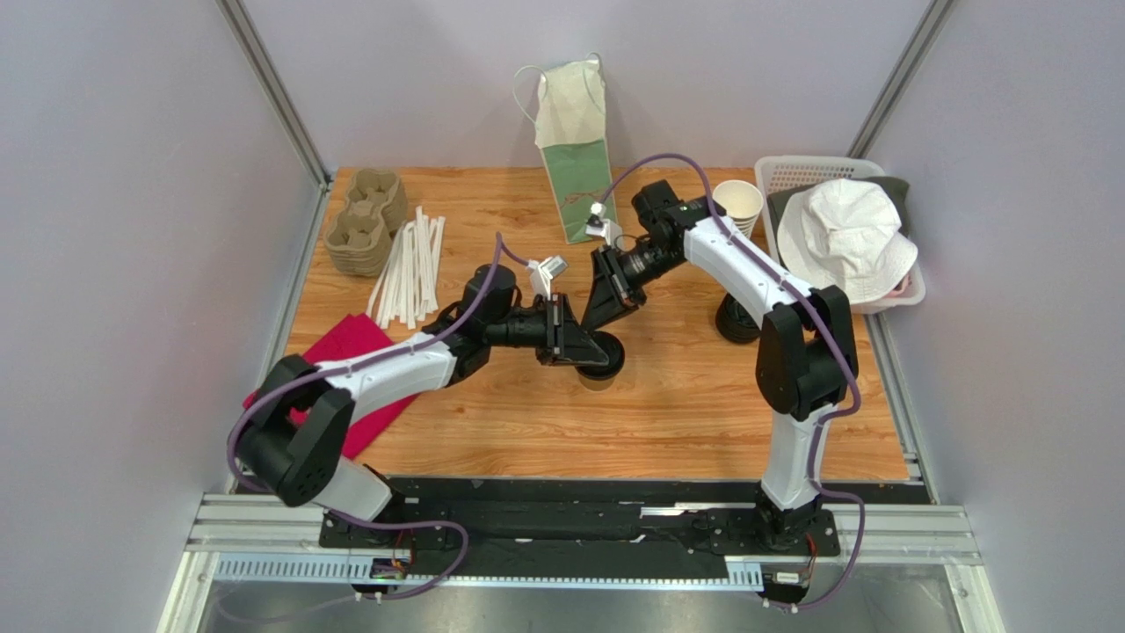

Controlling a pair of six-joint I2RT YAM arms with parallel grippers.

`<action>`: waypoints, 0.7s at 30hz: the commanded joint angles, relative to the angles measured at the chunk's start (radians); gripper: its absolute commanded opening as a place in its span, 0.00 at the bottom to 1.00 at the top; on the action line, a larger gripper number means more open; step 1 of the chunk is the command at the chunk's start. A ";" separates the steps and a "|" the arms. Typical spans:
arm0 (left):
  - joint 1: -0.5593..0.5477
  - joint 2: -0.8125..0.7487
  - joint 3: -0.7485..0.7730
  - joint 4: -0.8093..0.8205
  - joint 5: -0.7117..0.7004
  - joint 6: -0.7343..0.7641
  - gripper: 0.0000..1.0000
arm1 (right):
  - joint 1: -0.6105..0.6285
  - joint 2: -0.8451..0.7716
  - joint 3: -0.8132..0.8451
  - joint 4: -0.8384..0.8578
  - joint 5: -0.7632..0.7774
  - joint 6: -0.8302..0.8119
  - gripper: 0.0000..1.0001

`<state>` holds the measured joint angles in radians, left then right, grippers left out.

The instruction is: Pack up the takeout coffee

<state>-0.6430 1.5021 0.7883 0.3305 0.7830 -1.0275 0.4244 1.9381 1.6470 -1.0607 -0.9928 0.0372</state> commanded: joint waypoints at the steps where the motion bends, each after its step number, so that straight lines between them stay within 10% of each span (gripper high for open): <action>1: 0.034 -0.178 -0.003 -0.129 -0.033 0.069 0.25 | -0.009 -0.043 0.096 -0.126 0.035 -0.083 0.23; 9: 0.149 -0.188 0.165 -0.528 -0.128 0.466 0.50 | -0.064 -0.249 -0.228 -0.090 0.193 -0.045 0.38; 21: 0.149 -0.043 0.144 -0.391 -0.228 0.454 0.53 | -0.064 -0.137 -0.248 -0.067 0.368 -0.062 0.28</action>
<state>-0.4911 1.4433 0.9371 -0.1436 0.6025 -0.5880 0.3576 1.7489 1.3605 -1.1538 -0.6903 -0.0032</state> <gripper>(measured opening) 0.541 0.313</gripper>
